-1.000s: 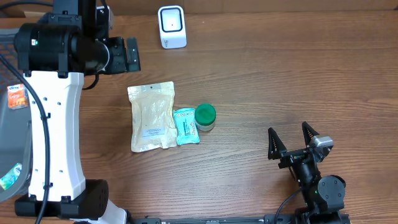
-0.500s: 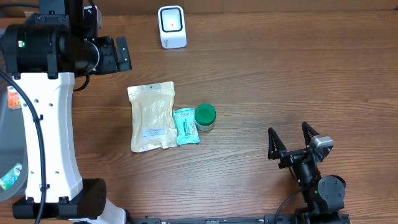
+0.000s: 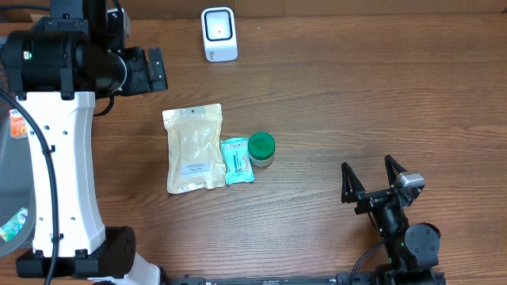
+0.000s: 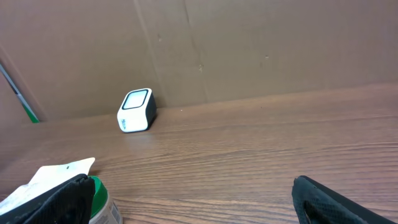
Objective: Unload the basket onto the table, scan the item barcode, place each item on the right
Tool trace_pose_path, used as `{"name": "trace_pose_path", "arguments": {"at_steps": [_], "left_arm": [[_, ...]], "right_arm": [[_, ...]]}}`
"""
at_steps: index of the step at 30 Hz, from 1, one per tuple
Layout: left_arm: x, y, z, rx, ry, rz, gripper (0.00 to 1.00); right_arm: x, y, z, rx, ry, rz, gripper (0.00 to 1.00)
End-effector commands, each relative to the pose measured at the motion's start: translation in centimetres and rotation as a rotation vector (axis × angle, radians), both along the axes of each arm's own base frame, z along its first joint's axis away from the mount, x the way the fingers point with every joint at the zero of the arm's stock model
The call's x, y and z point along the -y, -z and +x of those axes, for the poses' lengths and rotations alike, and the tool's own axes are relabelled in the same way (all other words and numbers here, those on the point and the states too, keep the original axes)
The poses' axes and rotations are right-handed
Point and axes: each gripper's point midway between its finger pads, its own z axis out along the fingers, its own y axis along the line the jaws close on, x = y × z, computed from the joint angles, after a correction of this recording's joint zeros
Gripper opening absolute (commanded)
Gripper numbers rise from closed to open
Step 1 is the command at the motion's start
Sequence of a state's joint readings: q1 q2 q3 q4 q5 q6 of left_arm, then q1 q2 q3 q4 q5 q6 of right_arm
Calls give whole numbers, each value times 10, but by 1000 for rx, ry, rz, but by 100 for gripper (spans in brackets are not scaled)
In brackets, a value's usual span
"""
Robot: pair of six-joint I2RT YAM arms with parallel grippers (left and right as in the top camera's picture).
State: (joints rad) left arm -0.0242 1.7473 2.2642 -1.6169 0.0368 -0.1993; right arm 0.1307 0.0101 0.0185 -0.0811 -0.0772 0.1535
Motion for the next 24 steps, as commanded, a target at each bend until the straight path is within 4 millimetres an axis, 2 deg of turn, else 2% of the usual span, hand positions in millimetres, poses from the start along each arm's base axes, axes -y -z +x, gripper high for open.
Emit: {"name": "trace_pose_path", "arguments": {"at_steps": [1, 9, 16, 20, 24], "left_arm": [[0, -3, 3, 11, 24, 16, 99], [0, -2, 5, 15, 30, 19, 100], [0, -10, 8, 46, 30, 19, 100], [-1, -25, 6, 88, 28, 18, 100], [-13, -51, 5, 169, -29, 6, 99]], "right_arm": [[2, 3, 1, 1, 13, -4, 100], [2, 3, 1, 1, 13, -4, 100], [2, 3, 1, 1, 13, -4, 100], [3, 3, 1, 1, 13, -4, 100], [3, 3, 1, 1, 13, -4, 100]]}}
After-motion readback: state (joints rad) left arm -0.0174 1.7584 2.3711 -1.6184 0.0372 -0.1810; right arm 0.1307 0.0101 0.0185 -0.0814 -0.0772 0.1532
